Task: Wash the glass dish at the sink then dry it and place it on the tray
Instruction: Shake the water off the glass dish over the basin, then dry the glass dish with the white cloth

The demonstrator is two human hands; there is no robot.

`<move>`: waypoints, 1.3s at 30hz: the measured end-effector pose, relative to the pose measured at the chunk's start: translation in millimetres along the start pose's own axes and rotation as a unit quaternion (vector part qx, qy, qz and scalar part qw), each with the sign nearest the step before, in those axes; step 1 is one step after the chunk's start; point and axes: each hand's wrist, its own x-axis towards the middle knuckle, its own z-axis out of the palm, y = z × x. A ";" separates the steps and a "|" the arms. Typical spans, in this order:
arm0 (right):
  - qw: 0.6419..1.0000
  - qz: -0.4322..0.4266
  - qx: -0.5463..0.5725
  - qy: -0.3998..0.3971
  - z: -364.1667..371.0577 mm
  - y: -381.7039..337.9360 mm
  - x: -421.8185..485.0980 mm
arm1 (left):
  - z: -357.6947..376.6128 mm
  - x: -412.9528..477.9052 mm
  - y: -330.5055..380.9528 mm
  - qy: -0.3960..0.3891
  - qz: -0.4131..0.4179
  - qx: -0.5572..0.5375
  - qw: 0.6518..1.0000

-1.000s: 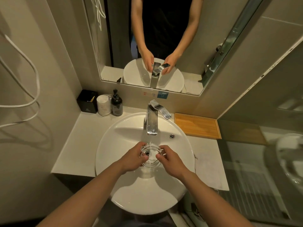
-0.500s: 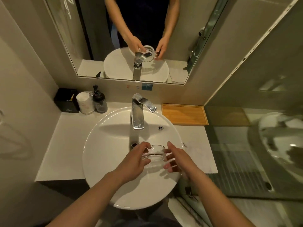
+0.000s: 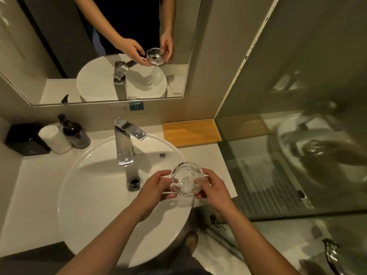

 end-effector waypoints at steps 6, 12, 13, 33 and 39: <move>0.999 -0.029 0.028 0.007 -19.2 13.0 5.8 | 30.2 7.8 7.3 -0.002 -0.030 -0.062 0.998; 0.997 0.000 0.011 0.083 -47.1 40.8 41.8 | 41.5 19.0 2.8 0.026 -0.036 -0.079 0.996; 0.992 -0.007 -0.054 0.113 -52.6 49.1 52.6 | 41.9 19.4 3.3 0.032 -0.037 -0.086 0.995; 0.957 -0.049 -0.280 0.053 -56.1 92.6 95.8 | 33.0 22.5 13.7 0.102 -0.037 -0.139 0.984; 0.971 -0.176 -0.149 0.064 -94.2 21.5 56.5 | 38.4 26.2 19.5 0.100 -0.037 -0.156 0.982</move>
